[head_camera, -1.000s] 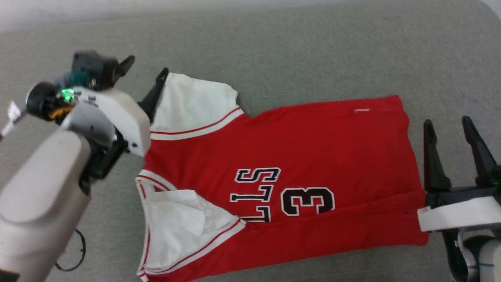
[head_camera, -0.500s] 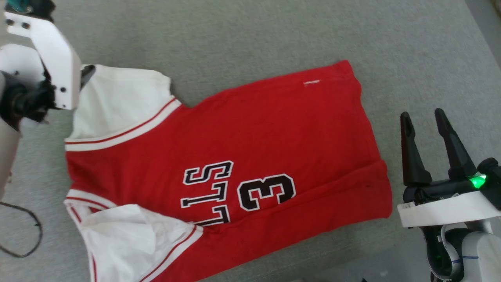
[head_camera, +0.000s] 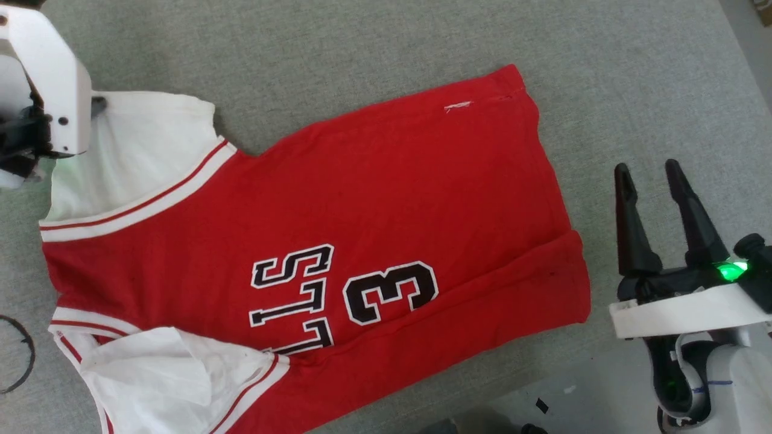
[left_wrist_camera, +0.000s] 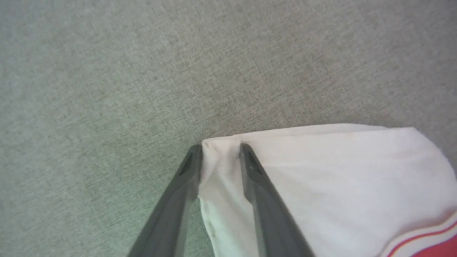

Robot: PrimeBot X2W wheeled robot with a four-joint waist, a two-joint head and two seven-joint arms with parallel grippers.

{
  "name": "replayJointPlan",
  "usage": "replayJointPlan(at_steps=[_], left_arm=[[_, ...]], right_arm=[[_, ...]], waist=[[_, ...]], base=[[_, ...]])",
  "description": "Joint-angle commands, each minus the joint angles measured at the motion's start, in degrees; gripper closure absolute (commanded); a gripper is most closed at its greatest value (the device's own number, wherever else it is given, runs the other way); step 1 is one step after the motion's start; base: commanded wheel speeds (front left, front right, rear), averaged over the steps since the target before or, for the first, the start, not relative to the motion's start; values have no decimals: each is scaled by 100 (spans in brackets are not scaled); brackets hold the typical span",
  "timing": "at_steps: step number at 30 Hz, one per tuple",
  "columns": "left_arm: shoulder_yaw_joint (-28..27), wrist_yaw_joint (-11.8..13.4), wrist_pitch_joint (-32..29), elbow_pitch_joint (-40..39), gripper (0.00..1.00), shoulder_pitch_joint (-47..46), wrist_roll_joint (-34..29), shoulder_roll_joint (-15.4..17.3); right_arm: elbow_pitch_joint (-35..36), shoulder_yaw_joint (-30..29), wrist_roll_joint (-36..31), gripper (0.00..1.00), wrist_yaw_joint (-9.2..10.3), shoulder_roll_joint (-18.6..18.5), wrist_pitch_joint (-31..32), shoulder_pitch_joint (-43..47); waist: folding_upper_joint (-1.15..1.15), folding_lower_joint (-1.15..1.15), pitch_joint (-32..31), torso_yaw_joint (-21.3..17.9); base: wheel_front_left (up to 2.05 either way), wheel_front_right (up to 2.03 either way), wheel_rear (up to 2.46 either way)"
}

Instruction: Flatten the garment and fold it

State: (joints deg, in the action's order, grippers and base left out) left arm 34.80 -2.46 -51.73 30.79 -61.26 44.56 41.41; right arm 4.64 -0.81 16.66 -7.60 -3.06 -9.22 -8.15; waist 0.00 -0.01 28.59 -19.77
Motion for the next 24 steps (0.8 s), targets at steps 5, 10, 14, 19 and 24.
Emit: replayJointPlan(at_steps=[5, 10, 14, 19, 24], left_arm=[[30, 63, 629, -14, 100, 297, -65, -189], [-61, 162, 1600, -243, 100, 441, -226, -372], [-224, 306, 2390, -628, 100, 763, -163, -615], [-235, 304, 3043, -1326, 100, 1299, -135, -758], [-110, 318, 3283, -2136, 100, 1727, -164, -824]], right_arm=[[48, -142, -216, 0, 11, 18, 143, -178], [268, -254, -415, 0, 11, -325, 591, -142], [324, -34, -275, 0, 11, -1014, 1485, -146], [177, 155, 165, 0, 11, -1944, 2757, -381], [-83, 679, 673, 0, 11, -2871, 3881, -893]], waist=[[0, 1, -212, 217], [0, 1, -594, 608], [0, 1, -853, 976], [0, 1, -963, 1490], [0, 1, -830, 1940]], base=[[0, 0, 0], [0, 0, 0], [0, 0, 0], [0, 0, 0], [0, 0, 0]])
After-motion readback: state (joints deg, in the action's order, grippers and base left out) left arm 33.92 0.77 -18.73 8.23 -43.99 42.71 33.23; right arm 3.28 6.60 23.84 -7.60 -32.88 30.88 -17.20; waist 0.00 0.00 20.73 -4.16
